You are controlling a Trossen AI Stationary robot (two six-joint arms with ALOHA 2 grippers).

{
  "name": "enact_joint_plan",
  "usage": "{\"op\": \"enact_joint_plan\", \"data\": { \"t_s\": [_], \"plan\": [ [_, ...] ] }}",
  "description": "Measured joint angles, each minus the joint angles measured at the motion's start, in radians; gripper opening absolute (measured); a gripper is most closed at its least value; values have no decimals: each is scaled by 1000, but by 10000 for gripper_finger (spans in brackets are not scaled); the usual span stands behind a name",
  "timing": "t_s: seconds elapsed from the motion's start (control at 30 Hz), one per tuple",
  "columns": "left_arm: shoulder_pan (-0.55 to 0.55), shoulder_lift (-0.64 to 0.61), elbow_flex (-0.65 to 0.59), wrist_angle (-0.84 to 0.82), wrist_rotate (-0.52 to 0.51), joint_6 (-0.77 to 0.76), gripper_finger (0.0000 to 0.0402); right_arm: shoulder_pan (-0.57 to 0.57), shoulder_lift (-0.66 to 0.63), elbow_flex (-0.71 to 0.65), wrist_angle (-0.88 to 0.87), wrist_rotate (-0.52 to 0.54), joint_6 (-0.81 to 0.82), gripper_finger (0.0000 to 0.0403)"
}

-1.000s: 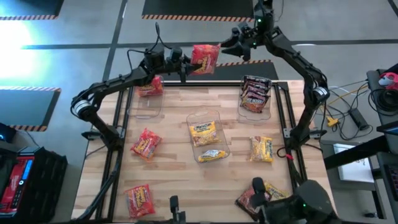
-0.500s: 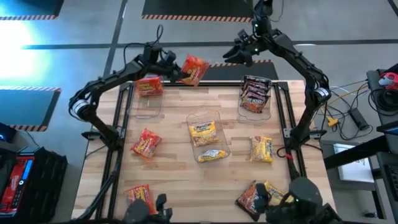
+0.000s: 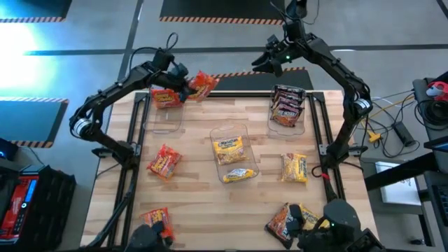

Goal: Sort Maruchan noodles
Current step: Put the top right orange noodle pack into the top left transparent bin

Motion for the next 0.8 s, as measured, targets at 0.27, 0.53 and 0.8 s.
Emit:
{"op": "enact_joint_plan", "data": {
  "t_s": [0.27,0.53,0.8],
  "plan": [
    [0,-94,0,-225,-138,80,107,0,0,0,0,0,-21,215],
    [0,-193,0,-378,-410,95,107,0,0,0,9,167,-46,215],
    [0,-206,0,-573,-527,65,107,0,0,0,-11,357,-30,215]
  ]
}}
